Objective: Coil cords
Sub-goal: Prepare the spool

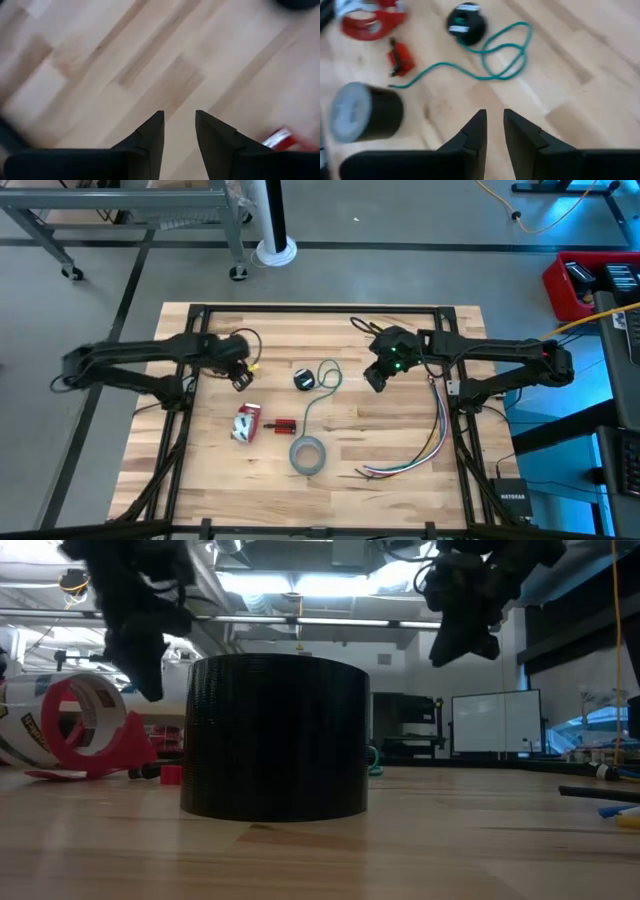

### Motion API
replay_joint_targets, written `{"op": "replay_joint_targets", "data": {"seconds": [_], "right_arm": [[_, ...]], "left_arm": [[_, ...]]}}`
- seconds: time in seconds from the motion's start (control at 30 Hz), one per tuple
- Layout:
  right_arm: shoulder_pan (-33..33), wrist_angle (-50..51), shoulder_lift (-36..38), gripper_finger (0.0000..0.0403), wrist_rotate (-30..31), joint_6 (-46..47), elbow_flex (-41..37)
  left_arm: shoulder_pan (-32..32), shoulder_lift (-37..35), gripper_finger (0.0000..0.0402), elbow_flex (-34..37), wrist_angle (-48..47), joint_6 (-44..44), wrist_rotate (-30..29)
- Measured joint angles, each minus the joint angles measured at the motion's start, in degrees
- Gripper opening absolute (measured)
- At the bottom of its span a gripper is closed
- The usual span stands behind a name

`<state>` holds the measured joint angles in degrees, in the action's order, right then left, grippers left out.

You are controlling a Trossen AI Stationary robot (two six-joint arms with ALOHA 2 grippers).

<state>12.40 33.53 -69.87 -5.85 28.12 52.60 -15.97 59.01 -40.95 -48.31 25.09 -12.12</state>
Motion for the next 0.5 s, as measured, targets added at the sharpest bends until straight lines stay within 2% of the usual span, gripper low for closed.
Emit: {"op": "replay_joint_targets", "data": {"seconds": [0.1, 0.2, 0.33, 0.5], "right_arm": [[0.0, -1.1, -0.4, 0.0061, 1.7, 0.0, 0.0], [0.0, -2.3, -1.3, 0.0060, 1.8, 0.3, 0.0], [0.0, -6.1, -2.5, 0.0060, 2.2, 2.9, 0.0], [0.0, -8.5, -4.3, 0.0060, 2.4, 3.0, 0.0]], "left_arm": [[0.1, -5.9, 0.0104, 6.7, 10.9, 5.7, 2.6], [0.2, -7.9, 0.0104, 12.3, 20.5, 12.8, 3.7], [0.0, -6.0, 0.0104, 17.7, 30.9, 23.1, 6.1], [0.0, -1.2, 0.0104, 20.4, 40.7, 34.0, 8.7]]}}
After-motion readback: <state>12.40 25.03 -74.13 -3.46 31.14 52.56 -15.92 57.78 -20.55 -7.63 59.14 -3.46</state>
